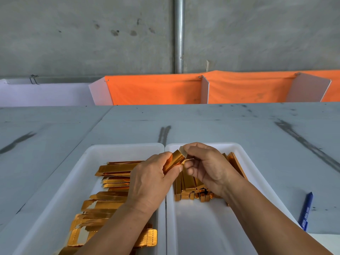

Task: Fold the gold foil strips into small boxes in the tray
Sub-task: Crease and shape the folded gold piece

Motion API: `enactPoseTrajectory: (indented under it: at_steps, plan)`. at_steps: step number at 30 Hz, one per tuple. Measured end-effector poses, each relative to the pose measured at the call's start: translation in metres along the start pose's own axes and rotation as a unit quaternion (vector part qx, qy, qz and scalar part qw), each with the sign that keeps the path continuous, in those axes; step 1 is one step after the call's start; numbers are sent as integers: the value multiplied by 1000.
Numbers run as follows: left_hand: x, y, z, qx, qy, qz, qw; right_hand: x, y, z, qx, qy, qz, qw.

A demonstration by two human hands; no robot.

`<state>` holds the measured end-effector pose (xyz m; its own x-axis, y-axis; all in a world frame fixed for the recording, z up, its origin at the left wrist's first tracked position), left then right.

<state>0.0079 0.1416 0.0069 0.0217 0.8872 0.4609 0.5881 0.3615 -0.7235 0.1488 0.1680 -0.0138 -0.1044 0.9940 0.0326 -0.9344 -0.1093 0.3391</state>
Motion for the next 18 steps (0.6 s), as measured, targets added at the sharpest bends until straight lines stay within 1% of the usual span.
enactPoseTrajectory:
  at_steps: [8, 18]
  plan:
    - [-1, 0, -1, 11, 7, -4, 1000, 0, 0, 2, -40, -28, -2, 999]
    - [-1, 1, -3, 7, 8, 1, 1000, 1, -2, 0, -45, -21, -6, 999]
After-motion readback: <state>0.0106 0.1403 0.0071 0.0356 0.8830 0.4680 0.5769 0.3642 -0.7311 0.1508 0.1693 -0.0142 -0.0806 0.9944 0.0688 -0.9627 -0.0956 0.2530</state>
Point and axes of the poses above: each hand's wrist, its own x-axis towards the middle knuckle, its own y-axis out of the palm, z = x × y, the point moved 7 cm from there along x, towards the middle knuckle, and after that the axes turned 9 degrees about -y, right-handed, at the moved point
